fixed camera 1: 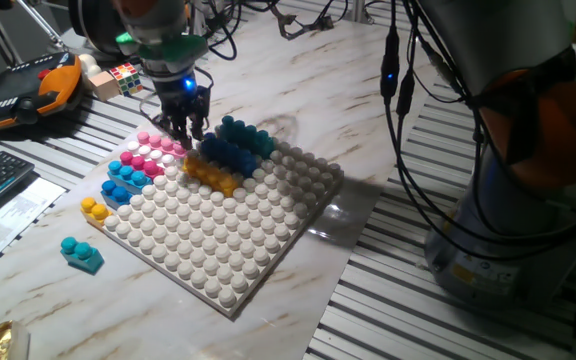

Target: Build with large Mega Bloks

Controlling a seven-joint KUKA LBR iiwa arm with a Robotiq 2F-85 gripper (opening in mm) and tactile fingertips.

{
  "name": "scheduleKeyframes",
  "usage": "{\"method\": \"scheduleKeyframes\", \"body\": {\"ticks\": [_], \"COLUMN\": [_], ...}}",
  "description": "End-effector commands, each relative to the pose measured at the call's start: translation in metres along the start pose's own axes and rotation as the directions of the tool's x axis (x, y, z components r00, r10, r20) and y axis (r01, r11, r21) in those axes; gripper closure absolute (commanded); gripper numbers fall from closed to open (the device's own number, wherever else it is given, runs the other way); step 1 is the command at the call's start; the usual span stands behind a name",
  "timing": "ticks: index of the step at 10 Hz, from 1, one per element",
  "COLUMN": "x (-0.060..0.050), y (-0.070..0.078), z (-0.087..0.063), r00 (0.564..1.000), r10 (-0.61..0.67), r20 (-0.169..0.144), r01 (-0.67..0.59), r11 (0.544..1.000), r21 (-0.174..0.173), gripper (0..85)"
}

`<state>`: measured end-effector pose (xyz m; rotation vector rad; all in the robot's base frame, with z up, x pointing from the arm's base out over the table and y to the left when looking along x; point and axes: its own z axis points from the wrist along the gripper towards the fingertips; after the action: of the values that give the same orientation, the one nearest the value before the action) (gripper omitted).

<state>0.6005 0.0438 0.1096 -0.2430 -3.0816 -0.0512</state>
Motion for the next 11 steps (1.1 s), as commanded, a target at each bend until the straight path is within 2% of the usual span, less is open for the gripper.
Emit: {"method": "scheduleKeyframes", "body": {"ticks": [1, 2, 5, 7, 9, 11], "x": [-0.006, -0.012, -0.023, -0.023, -0.023, -0.023], "y": [-0.004, -0.007, -0.010, -0.010, -0.010, -0.010], "z": [0.000, 0.001, 0.010, 0.010, 0.010, 0.010], "r00": [1.000, 1.000, 0.999, 0.996, 0.995, 0.998], "r10": [-0.010, -0.029, -0.035, -0.079, -0.093, -0.065], "r20": [0.007, 0.009, 0.030, 0.033, 0.024, 0.004], "r01": [0.010, 0.029, 0.035, 0.079, 0.094, 0.065], "r11": [1.000, 0.999, 0.999, 0.997, 0.995, 0.998], "r21": [-0.007, -0.015, -0.011, -0.007, -0.032, -0.025], "gripper": [80.0, 84.3, 84.3, 84.3, 84.3, 84.3]}}
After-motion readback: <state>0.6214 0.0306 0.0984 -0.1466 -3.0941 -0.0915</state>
